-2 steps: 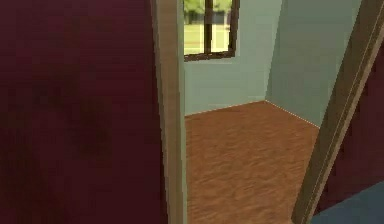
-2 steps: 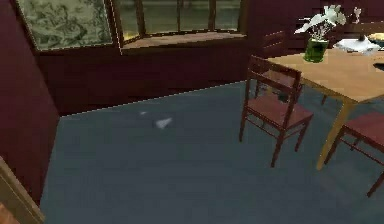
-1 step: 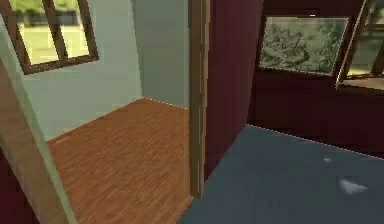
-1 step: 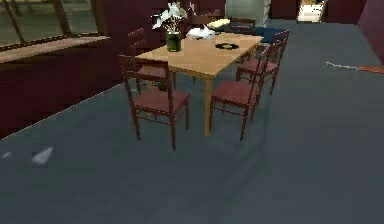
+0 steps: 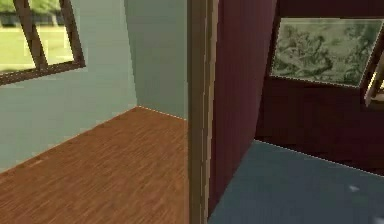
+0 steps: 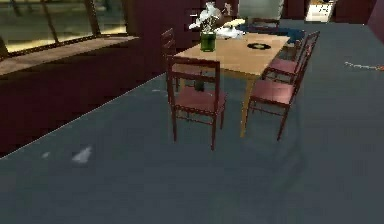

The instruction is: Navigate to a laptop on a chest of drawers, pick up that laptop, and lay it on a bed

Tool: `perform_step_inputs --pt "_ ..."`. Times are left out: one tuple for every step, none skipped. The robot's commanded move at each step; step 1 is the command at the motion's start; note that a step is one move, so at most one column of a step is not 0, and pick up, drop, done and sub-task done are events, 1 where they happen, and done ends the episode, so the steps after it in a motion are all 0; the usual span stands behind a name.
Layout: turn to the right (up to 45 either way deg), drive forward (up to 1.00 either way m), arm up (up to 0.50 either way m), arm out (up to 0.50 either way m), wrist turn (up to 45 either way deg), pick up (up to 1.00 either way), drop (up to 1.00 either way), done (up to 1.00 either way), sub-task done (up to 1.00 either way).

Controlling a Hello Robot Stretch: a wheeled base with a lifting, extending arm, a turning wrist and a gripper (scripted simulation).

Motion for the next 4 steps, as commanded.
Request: perform_step_inputs --pt "-9.0 0.0 0.0 0.0 0.0 0.0 0.0 0.0 0.0" --pt "0.0 0.25 0.0 0.0 0.0 0.0 0.0 0.0 0.0" --pt "-42.0 0.0 0.0 0.0 0.0 0.0 0.0 0.0 0.0" --pt "-3.0 0.0 0.0 0.0 0.0 0.0 0.0 0.0 0.0"
